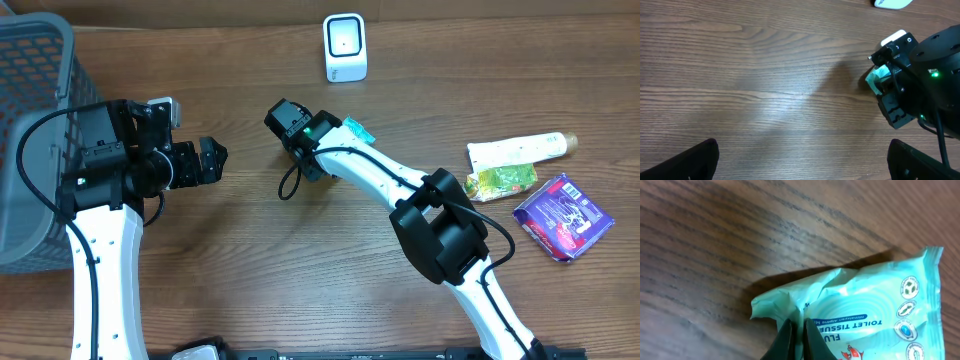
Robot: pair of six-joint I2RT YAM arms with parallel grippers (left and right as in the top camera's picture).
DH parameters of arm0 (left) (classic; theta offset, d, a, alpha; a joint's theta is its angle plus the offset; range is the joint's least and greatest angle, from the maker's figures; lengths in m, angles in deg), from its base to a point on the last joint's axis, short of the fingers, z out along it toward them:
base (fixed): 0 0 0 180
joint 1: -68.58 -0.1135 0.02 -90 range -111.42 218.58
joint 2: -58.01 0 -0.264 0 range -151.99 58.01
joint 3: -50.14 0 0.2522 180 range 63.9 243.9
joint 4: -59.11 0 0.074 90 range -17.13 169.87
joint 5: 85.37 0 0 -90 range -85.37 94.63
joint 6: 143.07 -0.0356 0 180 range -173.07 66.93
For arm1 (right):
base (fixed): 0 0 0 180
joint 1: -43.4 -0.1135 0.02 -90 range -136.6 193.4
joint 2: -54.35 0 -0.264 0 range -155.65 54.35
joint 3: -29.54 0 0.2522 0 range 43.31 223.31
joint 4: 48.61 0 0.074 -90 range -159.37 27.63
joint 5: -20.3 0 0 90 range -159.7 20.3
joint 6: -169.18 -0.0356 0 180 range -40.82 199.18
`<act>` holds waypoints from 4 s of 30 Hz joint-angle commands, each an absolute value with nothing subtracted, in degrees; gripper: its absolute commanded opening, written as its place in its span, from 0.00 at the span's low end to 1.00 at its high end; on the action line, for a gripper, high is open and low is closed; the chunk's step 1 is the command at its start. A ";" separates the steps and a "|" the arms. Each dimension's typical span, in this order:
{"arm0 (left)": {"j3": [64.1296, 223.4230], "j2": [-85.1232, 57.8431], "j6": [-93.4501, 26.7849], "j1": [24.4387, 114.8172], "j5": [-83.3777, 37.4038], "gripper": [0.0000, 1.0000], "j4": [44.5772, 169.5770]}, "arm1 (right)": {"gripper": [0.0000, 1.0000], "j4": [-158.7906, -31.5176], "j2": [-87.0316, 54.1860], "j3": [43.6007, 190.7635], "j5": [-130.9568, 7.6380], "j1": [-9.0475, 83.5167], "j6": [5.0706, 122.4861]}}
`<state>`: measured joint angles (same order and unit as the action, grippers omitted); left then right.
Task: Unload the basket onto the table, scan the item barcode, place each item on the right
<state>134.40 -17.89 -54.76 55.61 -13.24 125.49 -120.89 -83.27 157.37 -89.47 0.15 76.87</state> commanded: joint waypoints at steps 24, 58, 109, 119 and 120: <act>135.14 -17.63 -55.24 55.87 -14.31 0.99 125.51 | 0.17 -129.85 -69.09 161.04 -43.75 12.72 74.42; 135.14 -17.63 -55.24 55.87 -14.31 1.00 125.51 | 0.62 -79.65 -74.86 126.90 -33.96 7.74 47.43; 135.14 -17.63 -55.24 55.87 -14.31 1.00 125.51 | 0.04 -122.60 -66.33 135.31 -100.18 0.55 63.19; 135.14 -17.63 -55.24 55.87 -14.31 1.00 125.51 | 0.22 -122.05 -66.33 135.27 -96.60 -5.57 63.12; 135.14 -17.63 -55.24 55.87 -14.31 1.00 125.51 | 0.24 -121.98 -66.33 135.27 -96.58 -5.81 63.12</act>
<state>134.40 -17.89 -54.76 55.61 -13.46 125.56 -122.27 -66.38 134.29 -97.89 -5.20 63.45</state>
